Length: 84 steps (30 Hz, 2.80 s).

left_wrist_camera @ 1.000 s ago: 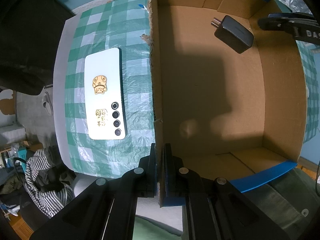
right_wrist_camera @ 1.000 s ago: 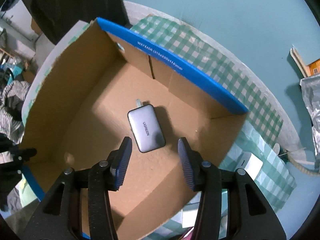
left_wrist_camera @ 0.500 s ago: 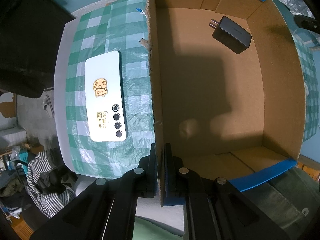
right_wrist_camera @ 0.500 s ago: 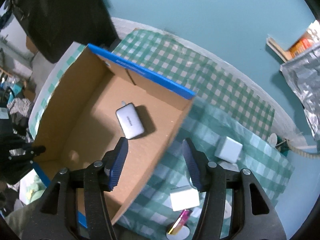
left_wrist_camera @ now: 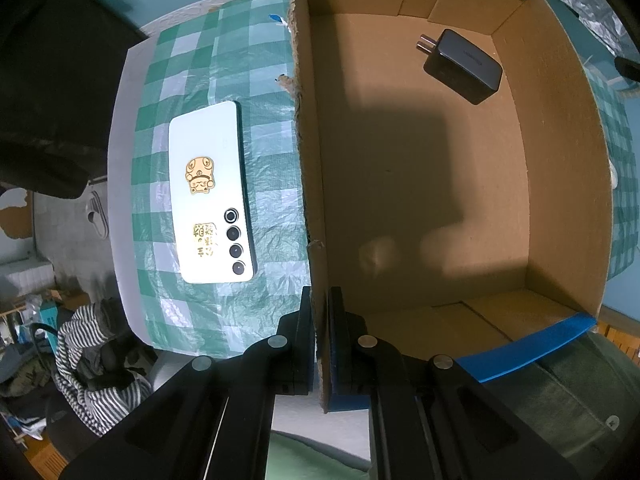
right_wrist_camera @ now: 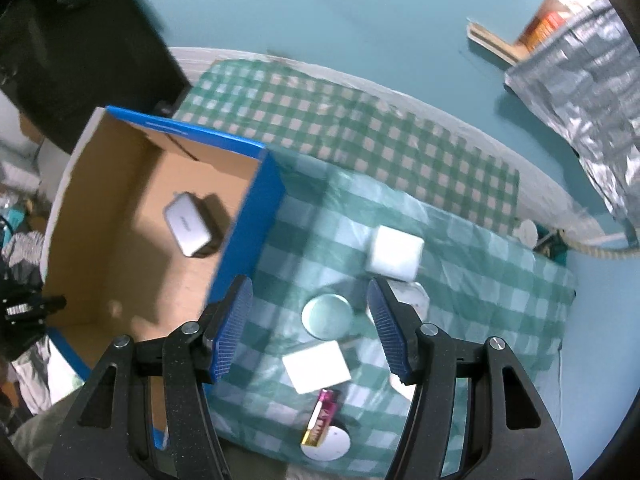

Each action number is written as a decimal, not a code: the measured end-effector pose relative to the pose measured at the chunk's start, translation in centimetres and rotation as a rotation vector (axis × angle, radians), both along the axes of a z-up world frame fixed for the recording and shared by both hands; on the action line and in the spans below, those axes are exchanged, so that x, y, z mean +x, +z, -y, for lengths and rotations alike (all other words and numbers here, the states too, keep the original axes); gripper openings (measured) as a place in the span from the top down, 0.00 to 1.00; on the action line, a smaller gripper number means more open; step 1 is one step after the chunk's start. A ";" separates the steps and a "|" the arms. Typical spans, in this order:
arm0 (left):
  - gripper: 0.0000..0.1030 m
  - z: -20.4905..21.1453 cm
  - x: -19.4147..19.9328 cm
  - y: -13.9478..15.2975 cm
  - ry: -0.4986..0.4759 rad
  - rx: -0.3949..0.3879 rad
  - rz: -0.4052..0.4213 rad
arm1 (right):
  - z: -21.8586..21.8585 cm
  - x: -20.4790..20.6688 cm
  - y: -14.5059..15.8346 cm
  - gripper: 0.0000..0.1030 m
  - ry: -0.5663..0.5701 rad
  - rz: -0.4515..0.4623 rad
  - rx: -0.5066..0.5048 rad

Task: Organize rigid objects
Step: 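Withdraw the right gripper and move it over the teal tin, then close the right gripper on the teal tin and lift it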

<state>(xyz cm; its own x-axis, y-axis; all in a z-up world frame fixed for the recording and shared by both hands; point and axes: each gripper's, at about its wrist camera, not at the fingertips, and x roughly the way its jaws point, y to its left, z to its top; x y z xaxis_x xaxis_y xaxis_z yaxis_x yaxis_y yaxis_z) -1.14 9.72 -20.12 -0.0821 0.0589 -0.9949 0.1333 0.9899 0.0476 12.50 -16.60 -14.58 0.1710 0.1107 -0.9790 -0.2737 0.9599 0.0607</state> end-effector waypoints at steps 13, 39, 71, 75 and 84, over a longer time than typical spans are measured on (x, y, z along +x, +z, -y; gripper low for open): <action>0.94 0.1 0.0 0.1 -0.002 0.004 0.001 | 1.1 -0.1 -5.4 0.36 -0.025 -0.102 -0.026; 0.94 -0.3 -0.2 0.0 0.007 0.005 -0.009 | 0.9 0.1 -11.7 0.57 -0.033 -0.221 -0.062; 0.94 0.0 -0.4 -0.3 -0.003 0.003 -0.013 | -1.4 -0.2 -4.9 0.57 0.054 -0.131 -0.062; 0.94 0.0 -0.4 -0.3 -0.004 0.003 -0.014 | -2.0 -0.2 -3.0 0.57 0.069 -0.098 -0.060; 0.94 0.1 -0.6 -0.1 -0.006 0.004 -0.012 | -4.1 1.0 1.0 0.57 0.117 -0.034 -0.045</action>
<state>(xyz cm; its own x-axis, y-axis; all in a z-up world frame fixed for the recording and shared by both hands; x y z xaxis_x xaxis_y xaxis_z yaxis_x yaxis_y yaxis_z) -1.70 9.62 -20.25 -0.0936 0.0630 -0.9936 0.1402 0.9889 0.0495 13.52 -12.53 -13.58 0.1256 0.0839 -0.9885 -0.3825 0.9235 0.0298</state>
